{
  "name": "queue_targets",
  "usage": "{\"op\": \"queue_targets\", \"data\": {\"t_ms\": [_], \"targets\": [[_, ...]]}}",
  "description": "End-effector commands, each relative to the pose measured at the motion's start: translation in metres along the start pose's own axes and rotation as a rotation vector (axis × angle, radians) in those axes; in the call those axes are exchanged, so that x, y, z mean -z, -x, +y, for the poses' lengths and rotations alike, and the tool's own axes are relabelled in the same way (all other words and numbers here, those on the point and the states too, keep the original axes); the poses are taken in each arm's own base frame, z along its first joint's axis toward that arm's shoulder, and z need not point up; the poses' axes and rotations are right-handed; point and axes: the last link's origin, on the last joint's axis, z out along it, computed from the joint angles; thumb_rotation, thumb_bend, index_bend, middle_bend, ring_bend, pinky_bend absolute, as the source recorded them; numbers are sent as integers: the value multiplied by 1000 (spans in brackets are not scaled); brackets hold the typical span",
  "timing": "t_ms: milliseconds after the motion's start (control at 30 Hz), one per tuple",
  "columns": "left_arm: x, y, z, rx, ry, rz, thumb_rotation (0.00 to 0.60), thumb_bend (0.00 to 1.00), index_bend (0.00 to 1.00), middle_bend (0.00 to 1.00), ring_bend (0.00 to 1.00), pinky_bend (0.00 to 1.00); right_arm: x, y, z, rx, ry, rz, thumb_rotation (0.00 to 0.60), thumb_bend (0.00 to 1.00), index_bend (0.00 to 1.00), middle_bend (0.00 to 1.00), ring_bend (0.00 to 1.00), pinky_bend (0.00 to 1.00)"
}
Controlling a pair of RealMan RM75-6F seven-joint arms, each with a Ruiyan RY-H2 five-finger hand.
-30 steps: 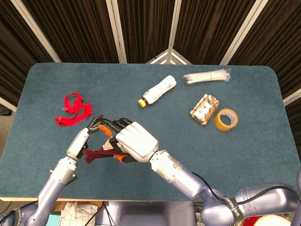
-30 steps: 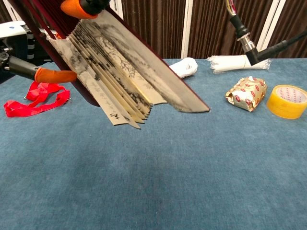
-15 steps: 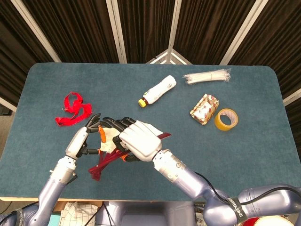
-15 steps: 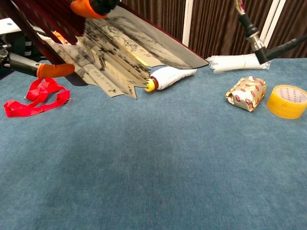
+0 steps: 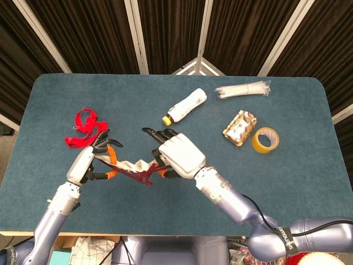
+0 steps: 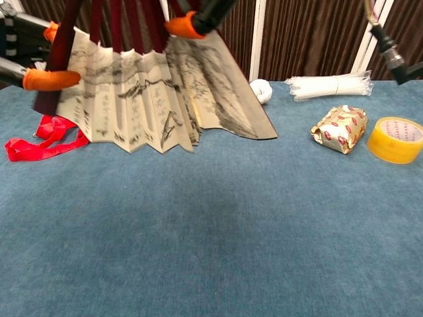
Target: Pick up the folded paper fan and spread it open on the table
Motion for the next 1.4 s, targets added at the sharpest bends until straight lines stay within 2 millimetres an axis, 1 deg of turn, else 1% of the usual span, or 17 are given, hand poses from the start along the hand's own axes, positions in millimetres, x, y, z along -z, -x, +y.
{"op": "queue_targets", "data": {"t_ms": [33, 400, 533, 767, 933, 1167, 1400], "targets": [[2, -5, 2, -17, 4, 11, 600, 439, 661, 311, 0, 92, 3, 0, 9, 36, 16, -3, 600, 444, 761, 108, 220, 224], [5, -15, 14, -108, 38, 42, 600, 439, 661, 311, 0, 92, 14, -3, 37, 90, 67, 8, 600, 445, 762, 108, 220, 224], [5, -16, 20, -149, 55, 53, 600, 440, 661, 311, 0, 92, 17, -7, 46, 136, 86, 20, 600, 447, 764, 108, 220, 224], [4, -11, 34, -218, 99, 69, 600, 439, 662, 312, 5, 92, 22, -12, 63, 252, 122, 27, 600, 447, 764, 108, 220, 224], [3, -10, 42, -285, 111, 111, 600, 440, 665, 314, 5, 92, 25, -11, 67, 263, 141, 26, 600, 448, 764, 108, 220, 224], [1, 0, 44, -412, 99, 156, 600, 439, 661, 314, 5, 92, 27, -11, 68, 293, 150, 24, 600, 447, 764, 108, 220, 224], [-2, 6, 49, -457, 120, 179, 600, 439, 661, 313, 5, 92, 30, -15, 74, 306, 172, 32, 600, 447, 764, 108, 220, 224]]}}
